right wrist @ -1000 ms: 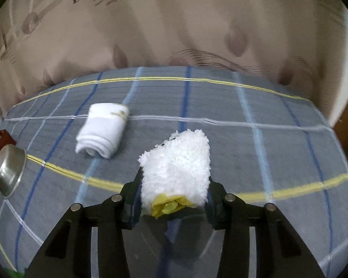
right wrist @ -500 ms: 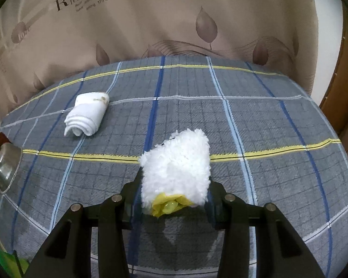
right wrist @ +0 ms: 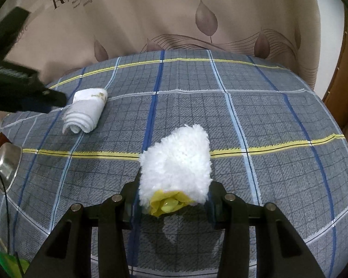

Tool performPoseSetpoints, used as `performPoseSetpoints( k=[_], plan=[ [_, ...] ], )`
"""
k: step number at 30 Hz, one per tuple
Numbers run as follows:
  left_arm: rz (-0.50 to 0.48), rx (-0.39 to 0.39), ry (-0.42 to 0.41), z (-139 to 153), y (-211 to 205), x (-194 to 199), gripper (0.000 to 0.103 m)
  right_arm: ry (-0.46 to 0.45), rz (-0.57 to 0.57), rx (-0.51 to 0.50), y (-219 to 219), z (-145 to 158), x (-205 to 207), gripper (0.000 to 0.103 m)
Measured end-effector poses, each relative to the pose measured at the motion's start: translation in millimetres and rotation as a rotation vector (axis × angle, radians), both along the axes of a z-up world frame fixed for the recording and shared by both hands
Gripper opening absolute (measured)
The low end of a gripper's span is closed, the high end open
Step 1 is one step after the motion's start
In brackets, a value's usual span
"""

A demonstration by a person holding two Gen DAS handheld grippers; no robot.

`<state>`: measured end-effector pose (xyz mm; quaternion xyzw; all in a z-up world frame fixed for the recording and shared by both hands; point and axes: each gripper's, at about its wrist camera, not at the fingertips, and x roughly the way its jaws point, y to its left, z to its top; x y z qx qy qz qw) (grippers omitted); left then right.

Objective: Organize soft objects
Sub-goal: 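Grasp the rolled white towel with the left gripper while the right gripper holds the fluffy roll, then carry the rolled white towel with the left gripper into the tray and release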

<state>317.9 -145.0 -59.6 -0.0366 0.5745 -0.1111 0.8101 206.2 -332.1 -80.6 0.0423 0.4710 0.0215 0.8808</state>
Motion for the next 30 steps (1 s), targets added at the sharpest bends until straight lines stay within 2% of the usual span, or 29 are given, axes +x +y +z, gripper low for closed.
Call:
performPoseSetpoints(
  k=[7, 11, 14, 17, 19, 20, 24, 30],
  plan=[
    [0.032, -0.013, 0.039, -19, -15, 24, 0.048, 0.000, 0.000, 0.012, -1, 0, 0, 0.041],
    [0.033, -0.014, 0.040, -30, -21, 28, 0.055, -0.002, -0.001, 0.030, -3, 0, -1, 0.042],
    [0.047, -0.013, 0.061, -41, -24, 30, 0.057, -0.003, -0.001, 0.035, -3, 0, -1, 0.042],
    [0.031, 0.000, 0.038, -42, -27, 29, 0.057, -0.003, -0.001, 0.041, -3, 1, -1, 0.042],
    [0.024, 0.005, 0.022, -41, -26, 28, 0.051, -0.002, -0.001, 0.043, -3, 1, 0, 0.042],
    [0.032, 0.002, 0.009, -40, -25, 27, 0.039, -0.002, -0.001, 0.042, -2, 1, 0, 0.042],
    [0.030, -0.049, -0.006, -41, -18, 23, 0.030, -0.002, -0.001, 0.039, -1, 1, 0, 0.042],
    [0.054, -0.054, -0.032, -32, 2, 14, 0.027, -0.002, 0.000, 0.037, -1, 0, -1, 0.042]
  ],
)
